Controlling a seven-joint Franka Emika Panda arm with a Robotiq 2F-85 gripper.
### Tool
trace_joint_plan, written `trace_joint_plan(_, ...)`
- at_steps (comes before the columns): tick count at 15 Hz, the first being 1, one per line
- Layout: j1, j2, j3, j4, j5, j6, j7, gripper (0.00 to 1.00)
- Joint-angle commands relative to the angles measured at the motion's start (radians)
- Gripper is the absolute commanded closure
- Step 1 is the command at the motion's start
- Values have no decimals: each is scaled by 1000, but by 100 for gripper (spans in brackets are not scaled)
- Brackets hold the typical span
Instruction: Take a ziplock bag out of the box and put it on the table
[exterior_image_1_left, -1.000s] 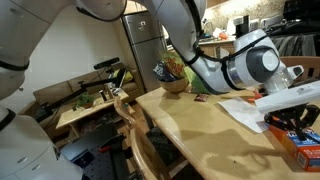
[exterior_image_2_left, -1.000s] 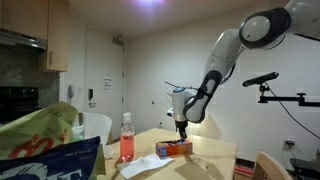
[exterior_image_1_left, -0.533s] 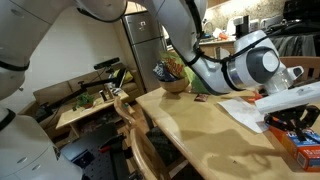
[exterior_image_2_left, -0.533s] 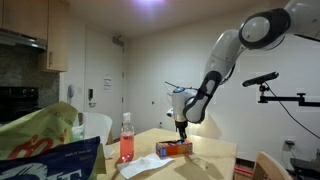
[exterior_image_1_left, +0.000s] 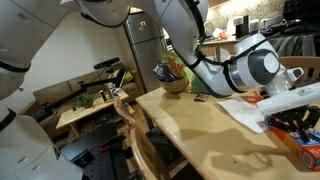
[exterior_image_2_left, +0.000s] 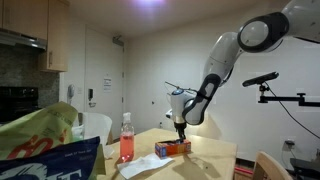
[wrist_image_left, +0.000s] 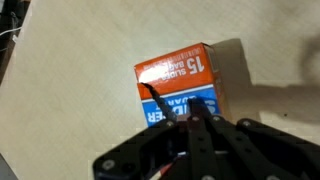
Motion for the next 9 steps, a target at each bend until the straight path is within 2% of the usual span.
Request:
trace_joint_plan(1, 47, 53, -61, 61, -50, 30, 80, 100)
trace_joint_plan(5, 70, 76, -86, 88, -71, 24, 115, 100)
trace_joint_plan(9, 48, 67, -40, 90, -47, -38, 61, 100)
